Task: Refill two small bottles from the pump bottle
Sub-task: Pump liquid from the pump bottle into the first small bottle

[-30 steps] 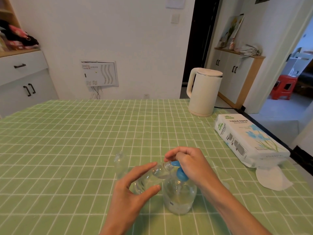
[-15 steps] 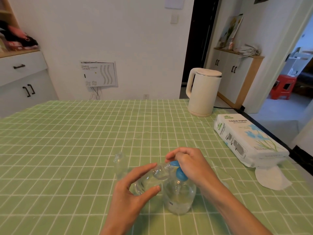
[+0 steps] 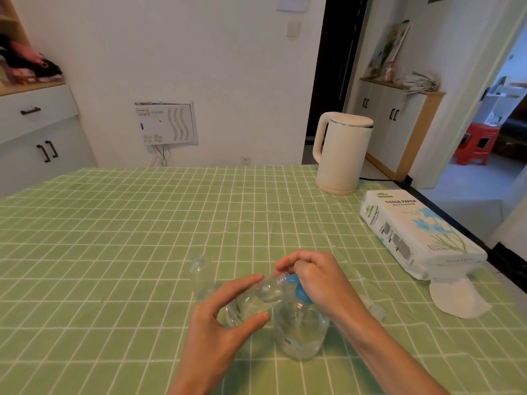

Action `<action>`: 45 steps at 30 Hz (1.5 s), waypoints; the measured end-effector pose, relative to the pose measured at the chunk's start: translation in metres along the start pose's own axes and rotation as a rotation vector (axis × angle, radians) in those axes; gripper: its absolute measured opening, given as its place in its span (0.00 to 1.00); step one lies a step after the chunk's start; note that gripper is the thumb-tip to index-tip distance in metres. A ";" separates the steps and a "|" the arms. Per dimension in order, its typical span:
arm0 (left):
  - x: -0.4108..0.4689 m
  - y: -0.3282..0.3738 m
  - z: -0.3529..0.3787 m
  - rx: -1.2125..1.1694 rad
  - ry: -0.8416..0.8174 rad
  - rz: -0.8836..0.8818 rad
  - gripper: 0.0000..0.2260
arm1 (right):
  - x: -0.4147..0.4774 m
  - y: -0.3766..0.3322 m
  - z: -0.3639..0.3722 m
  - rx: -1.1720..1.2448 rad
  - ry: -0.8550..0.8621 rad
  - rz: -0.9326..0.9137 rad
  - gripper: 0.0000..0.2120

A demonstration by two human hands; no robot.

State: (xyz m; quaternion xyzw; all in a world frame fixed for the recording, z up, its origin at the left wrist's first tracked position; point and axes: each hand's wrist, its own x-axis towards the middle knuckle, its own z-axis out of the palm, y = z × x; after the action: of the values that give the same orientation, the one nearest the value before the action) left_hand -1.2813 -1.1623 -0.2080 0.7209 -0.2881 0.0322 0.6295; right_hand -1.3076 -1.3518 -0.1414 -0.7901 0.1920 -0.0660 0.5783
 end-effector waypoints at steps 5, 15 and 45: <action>-0.001 0.001 0.000 -0.011 0.000 -0.012 0.23 | 0.000 -0.003 -0.002 -0.001 0.009 -0.020 0.19; 0.002 0.002 0.000 0.012 -0.001 0.013 0.25 | 0.000 -0.006 -0.008 0.031 -0.014 -0.102 0.19; 0.005 0.001 0.000 0.014 -0.003 0.038 0.23 | 0.002 -0.019 -0.009 -0.022 -0.023 -0.083 0.17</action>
State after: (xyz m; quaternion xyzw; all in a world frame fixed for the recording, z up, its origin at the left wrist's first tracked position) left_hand -1.2781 -1.1643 -0.2050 0.7196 -0.3024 0.0448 0.6234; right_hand -1.3041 -1.3561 -0.1213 -0.8045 0.1529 -0.0787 0.5685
